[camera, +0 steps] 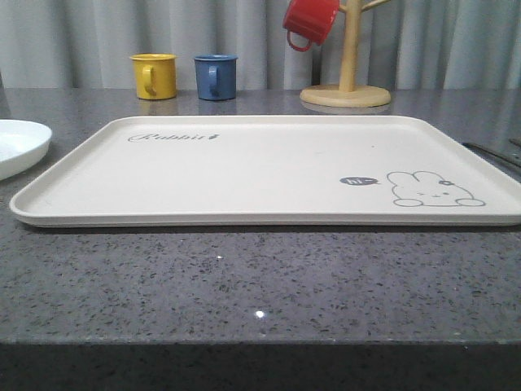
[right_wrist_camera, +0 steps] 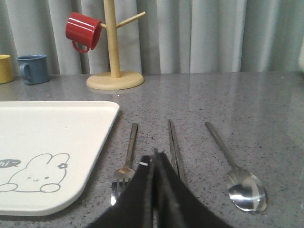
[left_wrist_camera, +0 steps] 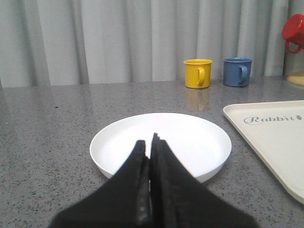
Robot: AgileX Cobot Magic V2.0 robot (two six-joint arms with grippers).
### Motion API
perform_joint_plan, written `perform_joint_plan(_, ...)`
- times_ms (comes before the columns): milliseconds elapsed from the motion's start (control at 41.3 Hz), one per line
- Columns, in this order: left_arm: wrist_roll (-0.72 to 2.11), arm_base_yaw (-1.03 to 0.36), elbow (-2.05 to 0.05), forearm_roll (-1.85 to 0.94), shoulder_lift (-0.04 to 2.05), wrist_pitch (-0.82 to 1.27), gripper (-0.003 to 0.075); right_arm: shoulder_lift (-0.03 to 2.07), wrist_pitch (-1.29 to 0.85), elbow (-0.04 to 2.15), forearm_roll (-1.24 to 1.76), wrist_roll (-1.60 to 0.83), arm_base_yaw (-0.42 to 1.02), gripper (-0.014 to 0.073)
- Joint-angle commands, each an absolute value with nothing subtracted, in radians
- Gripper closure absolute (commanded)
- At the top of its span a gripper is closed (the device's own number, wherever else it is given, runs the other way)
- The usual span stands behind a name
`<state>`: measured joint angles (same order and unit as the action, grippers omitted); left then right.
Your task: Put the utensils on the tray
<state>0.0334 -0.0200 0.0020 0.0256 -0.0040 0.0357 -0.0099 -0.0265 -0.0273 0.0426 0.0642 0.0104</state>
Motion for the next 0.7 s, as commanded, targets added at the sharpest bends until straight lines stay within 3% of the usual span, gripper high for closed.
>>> perform_joint_plan(0, 0.021, -0.02, 0.022, 0.025, -0.025, -0.052, 0.074, -0.027, 0.053, -0.028, 0.032, 0.061, 0.006, 0.0661)
perform_joint_plan(679, 0.021, -0.02, 0.022, 0.025, -0.025, -0.052, 0.074, -0.027, 0.082, -0.028, 0.032, 0.061, 0.006, 0.0661)
